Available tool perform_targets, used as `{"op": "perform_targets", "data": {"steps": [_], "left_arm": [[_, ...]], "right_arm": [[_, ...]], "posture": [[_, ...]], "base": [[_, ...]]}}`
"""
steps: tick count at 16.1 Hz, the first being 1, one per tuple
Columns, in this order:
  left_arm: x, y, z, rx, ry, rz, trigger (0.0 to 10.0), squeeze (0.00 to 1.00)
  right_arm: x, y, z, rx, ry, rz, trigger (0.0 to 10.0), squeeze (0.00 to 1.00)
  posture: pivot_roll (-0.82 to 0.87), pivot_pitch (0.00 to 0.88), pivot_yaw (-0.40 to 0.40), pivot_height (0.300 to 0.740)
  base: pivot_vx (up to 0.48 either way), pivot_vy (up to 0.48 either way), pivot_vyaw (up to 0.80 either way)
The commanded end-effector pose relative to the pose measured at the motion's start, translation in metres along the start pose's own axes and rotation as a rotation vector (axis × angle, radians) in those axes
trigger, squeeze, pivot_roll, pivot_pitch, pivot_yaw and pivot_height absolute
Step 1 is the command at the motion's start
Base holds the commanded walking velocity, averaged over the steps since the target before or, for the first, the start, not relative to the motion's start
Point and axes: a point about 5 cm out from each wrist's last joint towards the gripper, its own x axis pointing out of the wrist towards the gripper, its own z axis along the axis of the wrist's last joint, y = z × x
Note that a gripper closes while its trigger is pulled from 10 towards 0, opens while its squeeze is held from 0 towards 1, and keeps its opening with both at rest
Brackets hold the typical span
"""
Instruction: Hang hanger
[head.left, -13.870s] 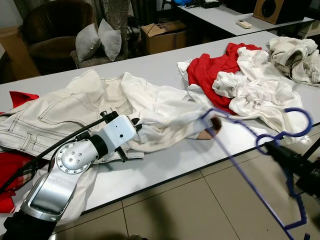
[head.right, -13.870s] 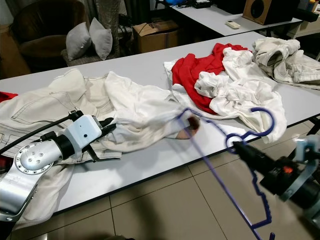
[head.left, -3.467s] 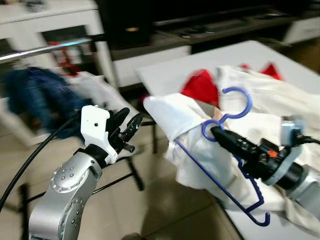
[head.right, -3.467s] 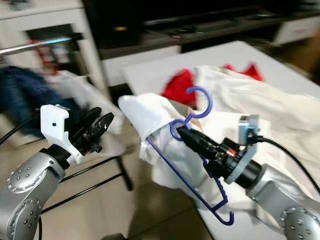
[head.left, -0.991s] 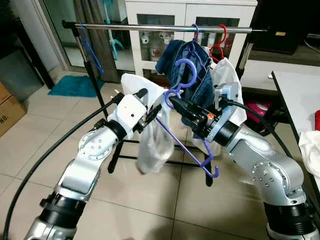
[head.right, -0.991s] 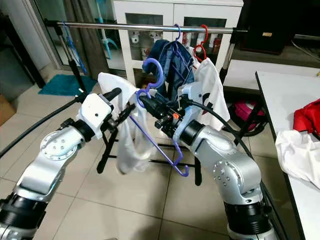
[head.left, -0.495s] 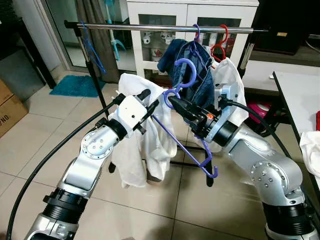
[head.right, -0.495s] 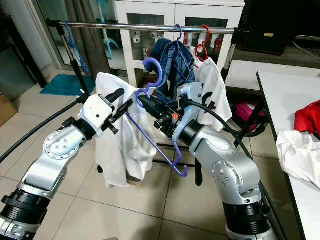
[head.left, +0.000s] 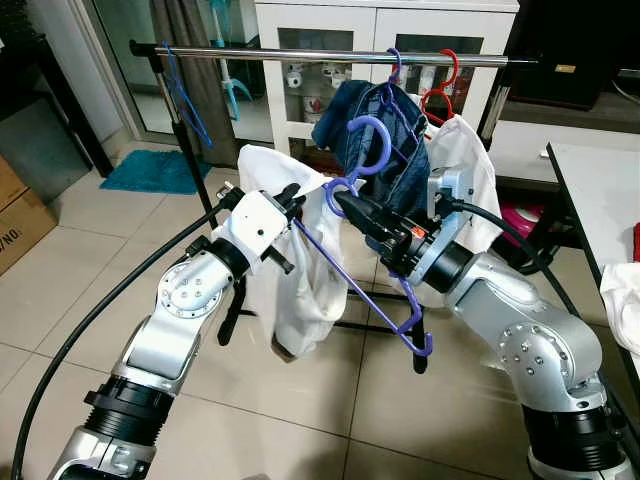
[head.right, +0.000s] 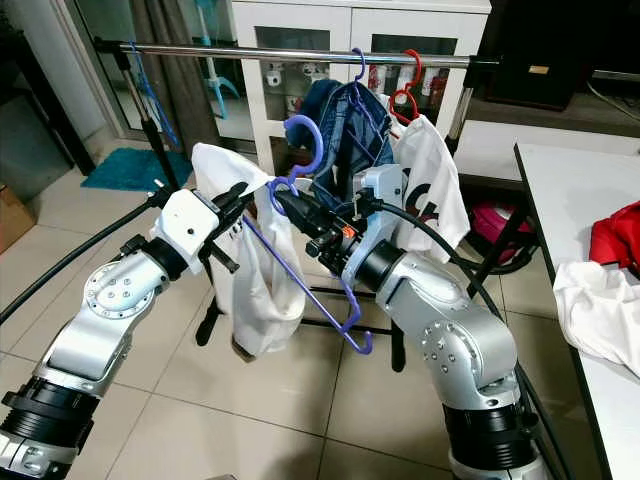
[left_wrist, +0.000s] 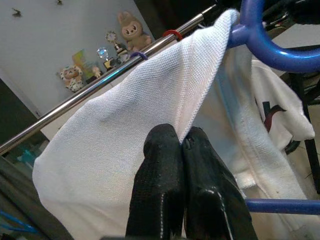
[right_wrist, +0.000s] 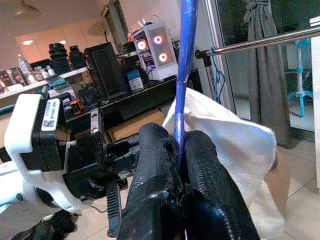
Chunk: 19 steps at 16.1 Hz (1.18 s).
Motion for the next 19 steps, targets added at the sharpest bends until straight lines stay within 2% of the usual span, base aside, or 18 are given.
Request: {"op": "perform_targets", "data": {"steps": [1,5,7,12,16,19], "left_arm": [[0.001,0.008,0.000,0.006,0.004,0.030,0.0,0.00],[0.001,0.010,0.000,-0.022,-0.006,0.056,0.0,0.00],[-0.001,0.012,-0.001,-0.057,-0.006,0.092,0.0,0.00],[-0.012,0.009,-0.001,-0.095,-0.014,0.134,0.0,0.00],[-0.017,0.009,0.004,-0.119,-0.033,0.177,0.0,0.00],[-0.024,0.009,0.000,-0.121,0.011,0.230,0.0,0.00]], "right_arm": [[-0.001,0.004,0.004,0.000,-0.025,0.018,10.0,0.00],[-0.001,0.002,0.002,-0.008,-0.007,-0.002,10.0,0.00],[0.002,-0.006,-0.001,-0.024,0.041,-0.056,10.0,0.00],[0.008,-0.013,-0.003,-0.015,0.061,-0.115,10.0,0.00],[0.010,-0.026,-0.002,-0.001,0.059,-0.234,10.0,0.00],[0.005,-0.041,0.000,-0.005,0.062,-0.373,10.0,0.00]], "posture": [[-0.13,0.000,0.077,0.740],[-0.13,0.000,0.077,0.740],[-0.13,0.000,0.041,0.740],[-0.12,0.000,-0.015,0.740],[-0.12,0.000,-0.013,0.740],[-0.13,0.000,-0.004,0.740]], "base": [[0.000,0.000,0.00],[0.000,0.000,0.00],[0.000,0.000,0.00],[0.000,0.000,0.00],[0.000,0.000,0.00],[0.000,0.000,0.00]]}}
